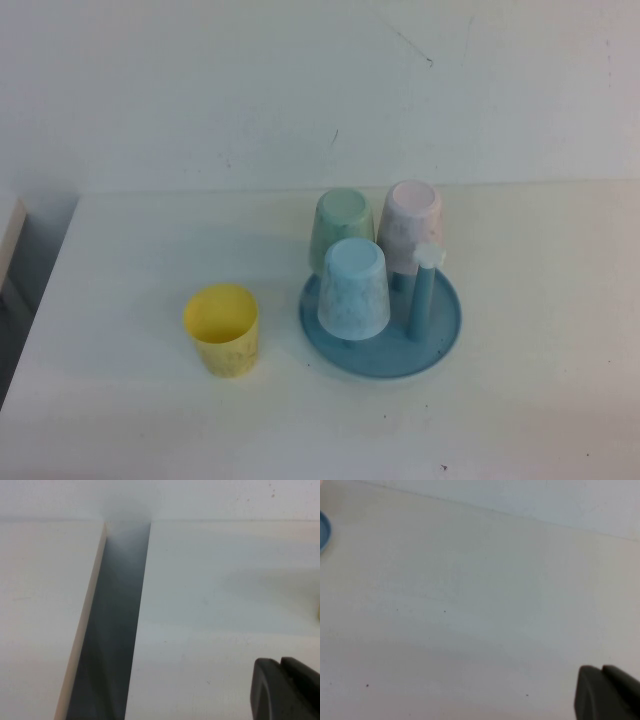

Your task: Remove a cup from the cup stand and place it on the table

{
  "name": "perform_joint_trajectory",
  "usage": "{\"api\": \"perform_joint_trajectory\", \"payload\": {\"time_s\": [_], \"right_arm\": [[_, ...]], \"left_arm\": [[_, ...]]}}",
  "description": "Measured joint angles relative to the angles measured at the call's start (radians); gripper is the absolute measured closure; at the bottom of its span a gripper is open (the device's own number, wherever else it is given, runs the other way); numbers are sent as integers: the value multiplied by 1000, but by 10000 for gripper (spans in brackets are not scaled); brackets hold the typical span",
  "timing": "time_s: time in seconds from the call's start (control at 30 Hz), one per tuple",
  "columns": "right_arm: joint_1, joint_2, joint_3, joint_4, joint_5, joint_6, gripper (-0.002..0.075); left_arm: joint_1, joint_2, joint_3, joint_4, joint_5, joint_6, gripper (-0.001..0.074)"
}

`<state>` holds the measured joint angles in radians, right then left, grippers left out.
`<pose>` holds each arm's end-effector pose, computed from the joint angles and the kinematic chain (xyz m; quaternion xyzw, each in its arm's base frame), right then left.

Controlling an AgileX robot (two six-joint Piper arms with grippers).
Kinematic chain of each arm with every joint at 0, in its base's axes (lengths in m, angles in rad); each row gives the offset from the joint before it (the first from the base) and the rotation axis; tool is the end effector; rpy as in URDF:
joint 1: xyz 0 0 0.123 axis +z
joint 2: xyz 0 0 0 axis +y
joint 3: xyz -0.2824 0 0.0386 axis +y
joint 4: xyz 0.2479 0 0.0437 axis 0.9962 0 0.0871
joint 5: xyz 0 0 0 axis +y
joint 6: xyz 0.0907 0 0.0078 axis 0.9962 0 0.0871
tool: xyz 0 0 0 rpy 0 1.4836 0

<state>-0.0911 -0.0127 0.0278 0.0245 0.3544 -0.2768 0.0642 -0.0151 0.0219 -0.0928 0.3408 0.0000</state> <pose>0.0529 -0.0041 0.1725 -0.0675 0.7967 -0.0997 0.5923 0.0532 0.0006 0.1759 -0.0506 0.7909 -0.0194 0.6096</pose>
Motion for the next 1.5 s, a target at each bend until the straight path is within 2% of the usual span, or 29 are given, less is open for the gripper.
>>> {"api": "perform_joint_trajectory", "payload": {"time_s": [0.37, 0.5, 0.6, 0.7, 0.77, 0.83, 0.9, 1.07, 1.2, 1.4, 1.5], "right_arm": [[0, 0, 0, 4, 0, 0, 728], [0, 0, 0, 68, 0, 0, 728], [0, 0, 0, 203, -15, 0, 728], [0, 0, 0, 470, -72, 20, 728], [0, 0, 0, 717, -108, 47, 728], [0, 0, 0, 888, -142, 60, 728], [0, 0, 0, 983, -192, 57, 728], [0, 0, 0, 1044, -281, -181, 728], [0, 0, 0, 1058, -288, -276, 728], [0, 25, -27, 1058, -202, -498, 728], [0, 149, -145, 1051, -173, -628, 728]], "left_arm": [[0, 0, 0, 0, 0, 0, 738], [0, 0, 0, 0, 0, 0, 738], [0, 0, 0, 0, 0, 0, 738], [0, 0, 0, 0, 0, 0, 738], [0, 0, 0, 0, 0, 0, 738], [0, 0, 0, 0, 0, 0, 738], [0, 0, 0, 0, 0, 0, 738], [0, 0, 0, 0, 0, 0, 738], [0, 0, 0, 0, 0, 0, 738], [0, 0, 0, 0, 0, 0, 738], [0, 0, 0, 0, 0, 0, 738]]}}
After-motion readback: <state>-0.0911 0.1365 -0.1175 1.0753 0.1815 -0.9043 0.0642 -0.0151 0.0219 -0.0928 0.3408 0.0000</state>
